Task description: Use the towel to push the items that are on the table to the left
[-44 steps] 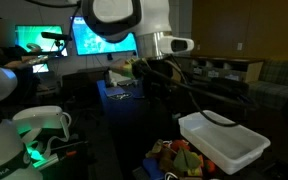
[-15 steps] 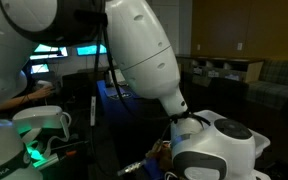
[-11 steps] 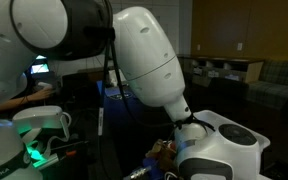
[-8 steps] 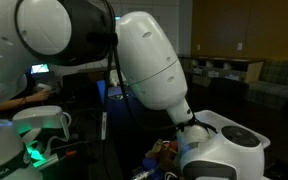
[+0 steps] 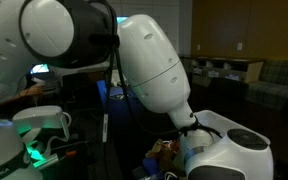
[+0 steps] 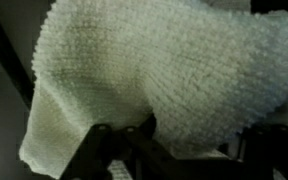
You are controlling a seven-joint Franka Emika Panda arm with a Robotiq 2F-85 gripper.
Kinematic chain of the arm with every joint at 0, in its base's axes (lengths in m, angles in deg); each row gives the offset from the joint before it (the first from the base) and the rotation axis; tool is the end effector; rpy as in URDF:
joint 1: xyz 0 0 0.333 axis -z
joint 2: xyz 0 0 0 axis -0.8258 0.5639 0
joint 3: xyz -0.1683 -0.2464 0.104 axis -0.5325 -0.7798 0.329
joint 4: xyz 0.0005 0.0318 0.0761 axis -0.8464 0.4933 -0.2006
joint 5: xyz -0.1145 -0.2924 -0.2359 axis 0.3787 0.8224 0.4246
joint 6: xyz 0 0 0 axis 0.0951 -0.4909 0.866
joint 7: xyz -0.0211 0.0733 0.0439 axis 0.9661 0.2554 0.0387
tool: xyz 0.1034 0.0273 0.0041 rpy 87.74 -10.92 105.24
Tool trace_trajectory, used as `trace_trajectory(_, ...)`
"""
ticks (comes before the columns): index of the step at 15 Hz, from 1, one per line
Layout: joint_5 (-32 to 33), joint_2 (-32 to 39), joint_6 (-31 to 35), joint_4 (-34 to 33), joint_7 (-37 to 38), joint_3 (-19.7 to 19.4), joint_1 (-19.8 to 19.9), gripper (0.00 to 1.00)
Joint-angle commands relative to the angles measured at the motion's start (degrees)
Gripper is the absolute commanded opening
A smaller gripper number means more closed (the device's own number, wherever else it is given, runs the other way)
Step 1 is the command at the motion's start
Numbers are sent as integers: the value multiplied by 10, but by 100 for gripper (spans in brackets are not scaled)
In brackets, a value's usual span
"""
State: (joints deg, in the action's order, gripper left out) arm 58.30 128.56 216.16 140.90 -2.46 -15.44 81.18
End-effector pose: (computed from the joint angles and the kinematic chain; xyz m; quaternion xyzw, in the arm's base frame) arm 0.5809 -0.3162 0.0346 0.9946 -0.0637 0.0661 0.0485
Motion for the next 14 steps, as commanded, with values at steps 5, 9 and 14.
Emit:
trace_trajectory(5, 53, -27, 33, 50, 36, -65, -34, 0)
trace_trajectory(9, 80, -41, 61, 95, 77, -134, -67, 0)
trace_trajectory(14, 107, -53, 79, 166, 119, -206, -111, 1)
